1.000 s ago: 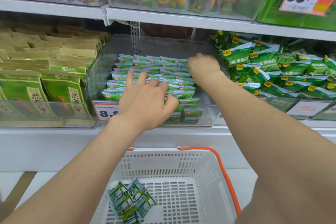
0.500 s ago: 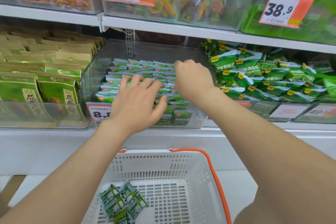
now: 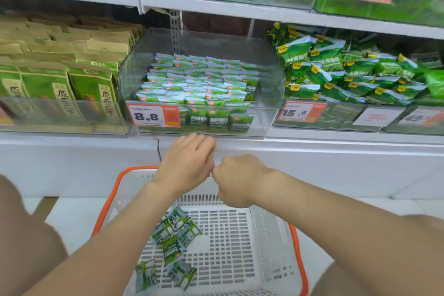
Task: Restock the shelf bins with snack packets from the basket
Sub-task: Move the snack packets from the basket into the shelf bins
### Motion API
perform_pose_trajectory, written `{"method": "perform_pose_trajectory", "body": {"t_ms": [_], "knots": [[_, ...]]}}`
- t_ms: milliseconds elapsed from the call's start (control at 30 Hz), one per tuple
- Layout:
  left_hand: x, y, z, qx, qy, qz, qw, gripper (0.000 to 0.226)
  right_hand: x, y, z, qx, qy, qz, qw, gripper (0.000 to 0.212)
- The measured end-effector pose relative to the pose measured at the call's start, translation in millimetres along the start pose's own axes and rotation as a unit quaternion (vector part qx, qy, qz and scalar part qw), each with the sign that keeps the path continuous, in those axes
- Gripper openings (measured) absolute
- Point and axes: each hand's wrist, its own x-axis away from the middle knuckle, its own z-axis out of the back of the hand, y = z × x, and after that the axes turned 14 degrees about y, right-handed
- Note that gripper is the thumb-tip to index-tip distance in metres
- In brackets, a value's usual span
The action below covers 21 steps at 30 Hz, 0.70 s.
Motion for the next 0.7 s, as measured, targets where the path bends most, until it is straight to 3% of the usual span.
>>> {"method": "perform_pose_trajectory", "body": {"t_ms": [100, 233, 367, 433, 533, 700], "knots": [[46, -1, -16, 0.014, -0.214, 0.045, 0.976, 0.013, -1, -5, -32, -0.003, -0.105, 0.049, 0.993, 0.016], [93, -8, -35, -0.027, -0.426, 0.067, 0.902, 0.014, -9, -20, -64, 0.028, -0.164, 0.089, 0.982, 0.012], [143, -11, -55, -0.053, -0.546, 0.069, 0.833, 0.015, -19, -27, -79, 0.048, -0.176, 0.113, 0.977, 0.011], [169, -10, -66, -0.058, -0.612, 0.066, 0.786, 0.041, -23, -29, -84, 0.057, -0.187, 0.120, 0.973, 0.013], [196, -12, -83, -0.044, -0.646, 0.055, 0.760, 0.078, -32, -29, -85, 0.060, -0.196, 0.124, 0.971, 0.017], [214, -9, -103, 0.026, -0.690, 0.135, 0.711, 0.068, -44, -24, -83, 0.035, -0.182, 0.127, 0.974, 0.027]]}}
